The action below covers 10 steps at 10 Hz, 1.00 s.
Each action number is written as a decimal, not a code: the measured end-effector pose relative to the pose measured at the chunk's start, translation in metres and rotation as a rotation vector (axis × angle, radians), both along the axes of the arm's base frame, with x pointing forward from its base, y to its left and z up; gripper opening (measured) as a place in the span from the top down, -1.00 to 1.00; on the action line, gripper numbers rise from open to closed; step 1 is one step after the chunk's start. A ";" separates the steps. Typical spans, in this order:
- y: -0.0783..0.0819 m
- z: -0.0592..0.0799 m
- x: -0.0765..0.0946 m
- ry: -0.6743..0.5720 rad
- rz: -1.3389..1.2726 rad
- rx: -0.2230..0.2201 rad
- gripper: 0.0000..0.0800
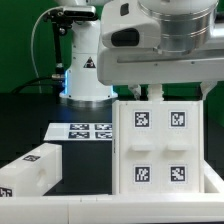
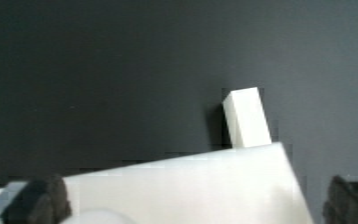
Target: Assemble cabinet
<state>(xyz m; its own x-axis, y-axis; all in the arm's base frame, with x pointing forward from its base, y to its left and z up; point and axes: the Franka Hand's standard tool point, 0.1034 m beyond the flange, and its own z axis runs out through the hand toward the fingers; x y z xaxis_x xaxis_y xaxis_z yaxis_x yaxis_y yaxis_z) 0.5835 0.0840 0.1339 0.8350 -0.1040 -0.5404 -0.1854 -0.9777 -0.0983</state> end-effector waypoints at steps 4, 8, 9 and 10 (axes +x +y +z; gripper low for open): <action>0.001 0.001 0.003 0.003 0.000 0.001 -0.99; 0.001 0.004 0.023 0.018 0.001 0.008 -0.99; 0.001 0.004 0.024 0.017 0.001 0.009 -0.99; 0.002 0.004 0.024 0.018 0.002 0.009 -0.99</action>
Offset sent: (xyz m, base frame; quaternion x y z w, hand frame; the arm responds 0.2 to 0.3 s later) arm 0.0171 -0.0021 0.0039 -0.0012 -0.0059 0.0122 0.9999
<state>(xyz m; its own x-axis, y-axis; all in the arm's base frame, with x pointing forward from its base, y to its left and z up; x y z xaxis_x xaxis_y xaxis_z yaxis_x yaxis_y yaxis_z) 0.6074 0.0862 0.1375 0.8255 -0.0973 -0.5560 -0.1850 -0.9772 -0.1037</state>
